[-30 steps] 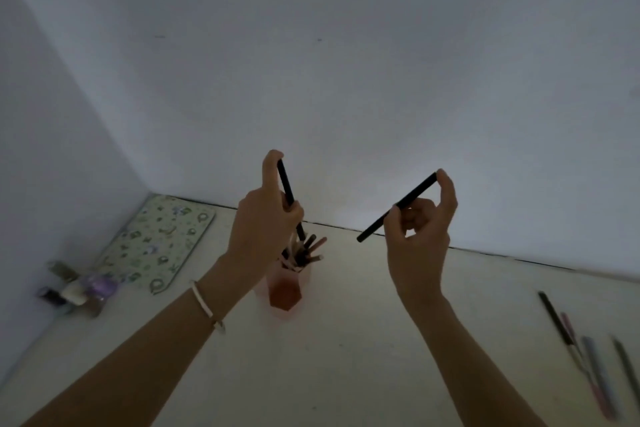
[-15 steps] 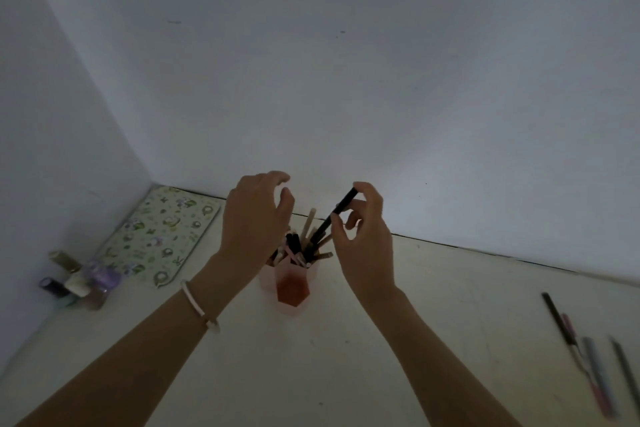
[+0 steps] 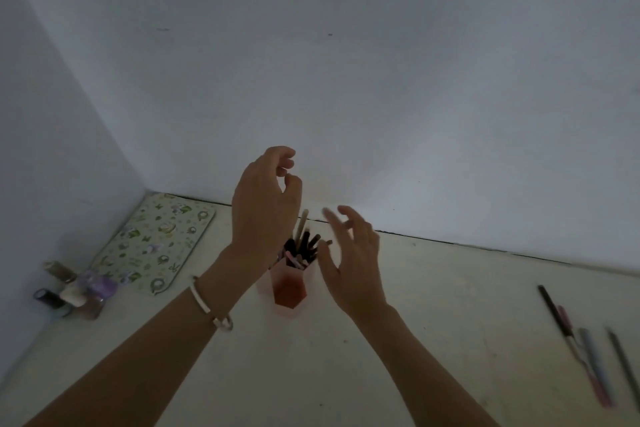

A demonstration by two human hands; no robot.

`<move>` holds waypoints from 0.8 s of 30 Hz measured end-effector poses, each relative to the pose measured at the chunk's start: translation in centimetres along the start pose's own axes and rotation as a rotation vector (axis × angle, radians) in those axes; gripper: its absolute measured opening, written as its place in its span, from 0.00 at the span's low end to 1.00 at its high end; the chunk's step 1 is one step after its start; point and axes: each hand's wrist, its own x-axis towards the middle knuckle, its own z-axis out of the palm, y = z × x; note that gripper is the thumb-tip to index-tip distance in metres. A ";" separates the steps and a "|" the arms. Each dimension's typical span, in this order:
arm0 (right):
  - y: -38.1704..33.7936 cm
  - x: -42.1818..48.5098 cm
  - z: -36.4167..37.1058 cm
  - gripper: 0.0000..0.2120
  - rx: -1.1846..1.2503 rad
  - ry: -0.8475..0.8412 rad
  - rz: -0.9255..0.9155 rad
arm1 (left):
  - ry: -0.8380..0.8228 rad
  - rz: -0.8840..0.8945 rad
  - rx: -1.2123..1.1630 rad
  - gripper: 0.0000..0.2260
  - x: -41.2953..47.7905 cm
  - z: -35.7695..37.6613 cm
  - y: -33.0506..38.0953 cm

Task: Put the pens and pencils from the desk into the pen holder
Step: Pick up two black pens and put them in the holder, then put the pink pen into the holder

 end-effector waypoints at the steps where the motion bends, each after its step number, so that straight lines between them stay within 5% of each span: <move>1: 0.4 -0.1 -0.6 0.19 0.037 0.071 0.055 | -0.011 0.014 -0.008 0.14 -0.2 0.5 0.6; 14: 18.8 -6.6 -21.6 0.17 -0.101 0.593 0.602 | -0.809 0.361 0.058 0.20 -12.1 23.6 15.3; 20: 24.0 -10.4 -25.1 0.16 -0.114 0.608 0.683 | -1.061 0.631 0.282 0.33 -17.8 33.8 16.5; 24: 26.9 -12.5 -25.6 0.16 -0.111 0.604 0.716 | -1.088 0.648 0.457 0.30 -20.5 38.3 15.9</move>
